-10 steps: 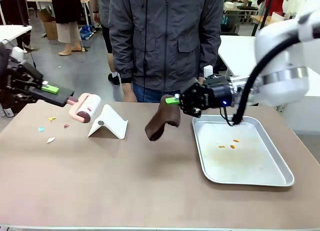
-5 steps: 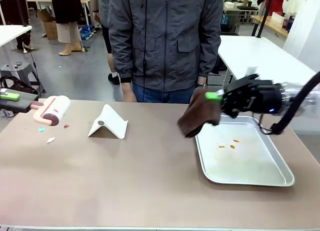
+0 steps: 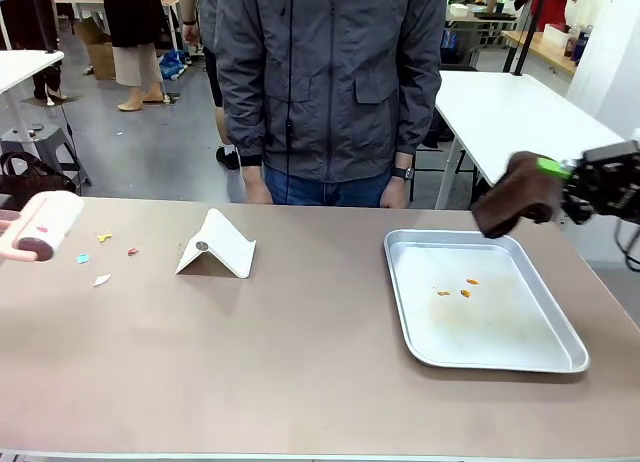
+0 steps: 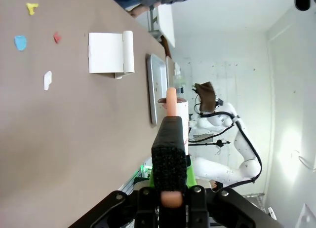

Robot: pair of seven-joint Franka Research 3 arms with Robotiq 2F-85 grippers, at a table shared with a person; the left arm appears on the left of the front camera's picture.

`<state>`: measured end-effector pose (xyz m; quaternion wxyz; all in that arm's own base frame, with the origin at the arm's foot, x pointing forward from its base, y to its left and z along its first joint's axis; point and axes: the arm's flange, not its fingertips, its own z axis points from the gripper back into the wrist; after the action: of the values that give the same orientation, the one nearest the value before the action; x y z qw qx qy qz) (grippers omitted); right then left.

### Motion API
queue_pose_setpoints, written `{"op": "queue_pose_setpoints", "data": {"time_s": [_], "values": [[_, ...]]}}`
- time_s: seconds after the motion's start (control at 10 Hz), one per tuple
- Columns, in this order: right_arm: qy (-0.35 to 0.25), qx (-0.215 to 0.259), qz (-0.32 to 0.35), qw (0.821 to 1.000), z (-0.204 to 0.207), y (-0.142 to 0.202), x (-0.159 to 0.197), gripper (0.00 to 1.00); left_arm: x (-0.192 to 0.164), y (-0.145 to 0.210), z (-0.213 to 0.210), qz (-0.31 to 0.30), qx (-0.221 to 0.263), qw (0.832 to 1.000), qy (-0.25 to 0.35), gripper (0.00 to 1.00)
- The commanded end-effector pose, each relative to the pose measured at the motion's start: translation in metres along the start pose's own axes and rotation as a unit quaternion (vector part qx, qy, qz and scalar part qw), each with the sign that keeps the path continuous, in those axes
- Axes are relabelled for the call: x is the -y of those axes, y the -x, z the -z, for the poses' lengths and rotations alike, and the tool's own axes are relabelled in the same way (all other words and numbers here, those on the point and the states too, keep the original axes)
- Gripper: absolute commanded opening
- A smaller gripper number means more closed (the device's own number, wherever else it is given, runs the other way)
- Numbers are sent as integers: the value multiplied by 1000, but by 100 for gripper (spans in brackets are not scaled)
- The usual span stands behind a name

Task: Clean the surface of the table.
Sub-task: Hold the Lint Roller with your left hand and the towel with your right hand, then if a person points to the right, clean the right side of the table with your right hand, and if they point to the left, clean the left side with your left hand.

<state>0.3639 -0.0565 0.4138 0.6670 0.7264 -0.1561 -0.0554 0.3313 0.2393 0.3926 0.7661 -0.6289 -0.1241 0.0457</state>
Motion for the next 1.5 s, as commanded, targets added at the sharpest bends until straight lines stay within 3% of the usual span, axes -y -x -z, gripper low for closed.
{"op": "queue_pose_setpoints", "data": {"time_s": [0.0, 0.3, 0.4, 0.5, 1.4], "values": [[-4, 13, 6, 1000, -19, 68, 18, 0, -13, 2, -19, 9, 14, 999, 37, 0], [39, 37, -24, 998, -23, 80, 25, 0, -27, -6, -24, -19, 31, 998, 53, 0], [89, 48, -43, 994, -15, 83, 24, 0, -25, 9, -26, -16, 26, 999, 33, 0], [21, 38, 1, 999, -54, 3, 24, 0, -25, 9, -26, -16, 26, 999, 33, 0], [21, 38, 1, 999, -54, 3, 24, 0, -25, 9, -26, -16, 26, 999, 33, 0]]}}
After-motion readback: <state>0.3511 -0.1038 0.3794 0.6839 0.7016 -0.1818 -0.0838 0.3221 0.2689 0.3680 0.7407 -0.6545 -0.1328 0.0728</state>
